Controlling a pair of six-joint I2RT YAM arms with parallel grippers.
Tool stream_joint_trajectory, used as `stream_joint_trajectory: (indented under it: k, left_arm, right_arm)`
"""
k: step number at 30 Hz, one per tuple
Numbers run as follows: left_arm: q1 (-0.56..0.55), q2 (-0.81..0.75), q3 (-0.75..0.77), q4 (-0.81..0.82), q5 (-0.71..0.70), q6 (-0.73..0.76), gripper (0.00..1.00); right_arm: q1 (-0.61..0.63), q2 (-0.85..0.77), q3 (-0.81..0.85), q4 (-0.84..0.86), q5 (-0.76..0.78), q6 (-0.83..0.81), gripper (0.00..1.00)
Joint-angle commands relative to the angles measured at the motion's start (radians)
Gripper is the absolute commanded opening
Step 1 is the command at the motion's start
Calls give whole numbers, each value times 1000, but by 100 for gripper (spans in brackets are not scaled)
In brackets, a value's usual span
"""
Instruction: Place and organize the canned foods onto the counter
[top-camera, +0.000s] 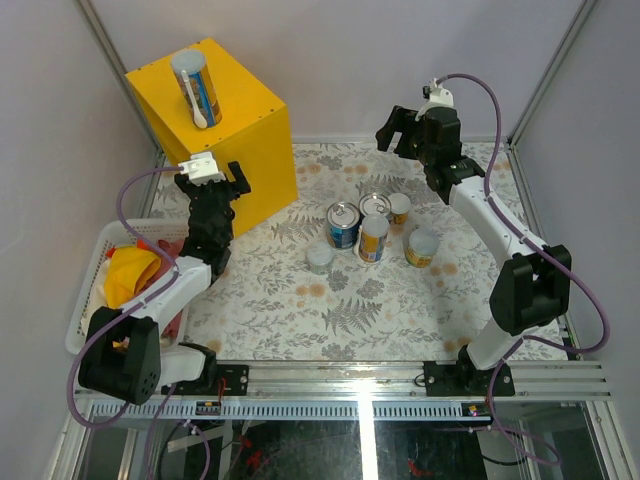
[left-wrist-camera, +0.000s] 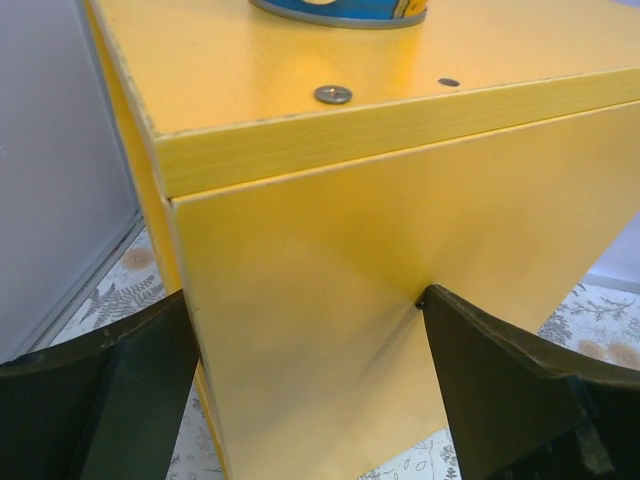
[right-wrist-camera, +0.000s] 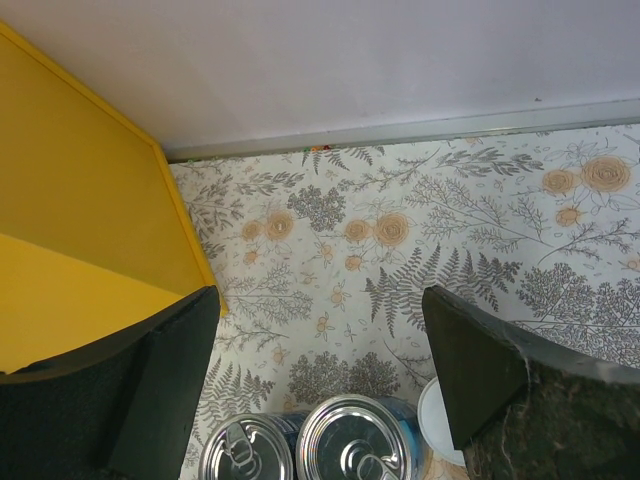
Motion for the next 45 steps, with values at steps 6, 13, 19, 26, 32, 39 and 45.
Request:
stream_joint_trajectory:
  k: [6, 13, 19, 26, 32, 39, 45]
  left_arm:
    - [16, -1, -6, 121, 159, 4, 79]
    - [15, 3, 9, 105, 228, 0, 69]
    - [15, 8, 21, 92, 274, -22, 62]
    - [16, 7, 30, 73, 384, -55, 53]
    - [14, 12, 50, 39, 505, -94, 42]
    - [0, 9, 66, 9, 608, -154, 34]
    - [-49, 18, 78, -19, 659, -160, 14]
  right_arm:
    - [12, -17, 52, 37, 12, -11, 90]
    - [12, -18, 51, 40, 17, 0, 89]
    - [12, -24, 48, 43, 24, 1, 89]
    - [12, -27, 47, 40, 36, -5, 89]
    - [12, -27, 52, 34, 42, -13, 89]
    - [12, -30, 60, 27, 47, -19, 89]
    - [12, -41, 63, 21, 51, -23, 89]
